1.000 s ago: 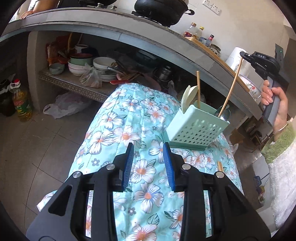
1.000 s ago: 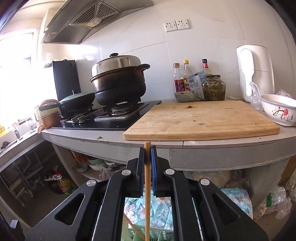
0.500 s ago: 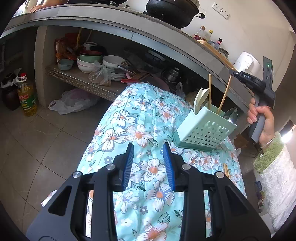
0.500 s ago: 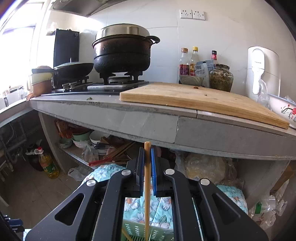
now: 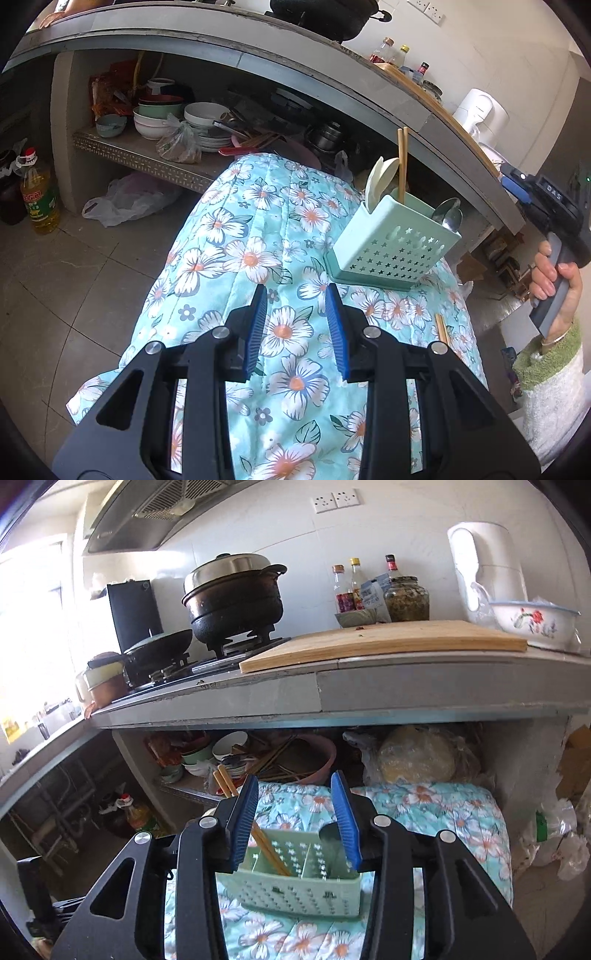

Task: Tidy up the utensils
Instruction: 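Lower the right tool's chopstick into the green holder and open the right tool, then move both tools back over the remaining chopsticks on the quilt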

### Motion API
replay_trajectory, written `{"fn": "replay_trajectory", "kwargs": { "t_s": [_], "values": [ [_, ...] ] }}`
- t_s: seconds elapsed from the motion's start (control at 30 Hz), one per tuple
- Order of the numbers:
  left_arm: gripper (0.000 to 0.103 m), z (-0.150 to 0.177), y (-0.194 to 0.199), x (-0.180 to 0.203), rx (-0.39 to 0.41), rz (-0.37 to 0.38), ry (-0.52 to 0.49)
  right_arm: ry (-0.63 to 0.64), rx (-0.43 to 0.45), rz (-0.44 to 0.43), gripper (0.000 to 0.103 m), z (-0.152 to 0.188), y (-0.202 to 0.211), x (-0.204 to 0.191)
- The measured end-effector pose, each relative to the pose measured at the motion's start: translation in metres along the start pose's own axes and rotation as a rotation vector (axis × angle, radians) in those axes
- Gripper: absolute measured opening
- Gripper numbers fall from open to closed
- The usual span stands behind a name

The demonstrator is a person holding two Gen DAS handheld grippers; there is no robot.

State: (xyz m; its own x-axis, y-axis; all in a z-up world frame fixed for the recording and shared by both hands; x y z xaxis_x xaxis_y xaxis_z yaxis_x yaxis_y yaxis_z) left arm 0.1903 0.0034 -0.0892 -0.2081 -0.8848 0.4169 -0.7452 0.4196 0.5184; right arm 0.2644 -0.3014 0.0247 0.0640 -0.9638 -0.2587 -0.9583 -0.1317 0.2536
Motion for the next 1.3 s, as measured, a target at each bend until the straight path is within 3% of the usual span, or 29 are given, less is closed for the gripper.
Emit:
{"fn": "replay_trajectory", "kwargs": {
  "t_s": [0.17,0.37,0.47,0.6,1.0,1.3],
  "values": [
    [0.031,0.007,-0.007,0.019,-0.031,0.038,-0.034,-0.167,-0.157,-0.019,0.041,0.057,0.04,0.04],
    [0.032,0.029,-0.023,0.051,-0.105,0.1,-0.075,-0.364,-0.404,0.034,0.041,0.179,0.068,0.084],
    [0.032,0.043,-0.032,0.067,-0.15,0.123,-0.096,-0.456,-0.466,0.045,0.038,0.232,0.077,0.094],
    [0.032,0.061,-0.042,0.086,-0.204,0.145,-0.117,-0.537,-0.492,0.064,0.029,0.275,0.085,0.106],
    [0.032,0.089,-0.057,0.128,-0.28,0.168,-0.179,-0.597,-0.474,0.003,0.008,0.296,0.087,0.114],
    [0.032,0.106,-0.07,0.157,-0.338,0.193,-0.212,-0.657,-0.423,-0.031,0.007,0.291,0.092,0.122]
  ]
}}
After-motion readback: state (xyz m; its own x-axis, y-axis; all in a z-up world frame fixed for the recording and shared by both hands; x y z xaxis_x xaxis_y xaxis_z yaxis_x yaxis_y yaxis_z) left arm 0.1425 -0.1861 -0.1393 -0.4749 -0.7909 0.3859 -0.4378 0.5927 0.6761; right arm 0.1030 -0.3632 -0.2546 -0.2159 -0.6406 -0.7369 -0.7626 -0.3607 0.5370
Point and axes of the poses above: each gripper's, at about its wrist camera, not at the fingertips, and y roughly against the way its jaws point, x to its right, z to its underside, the point moved 9 cm from there along -y, roughly the way its jaws point, and after that the axes turned 7 degrees about x, right-handed, at the moved point
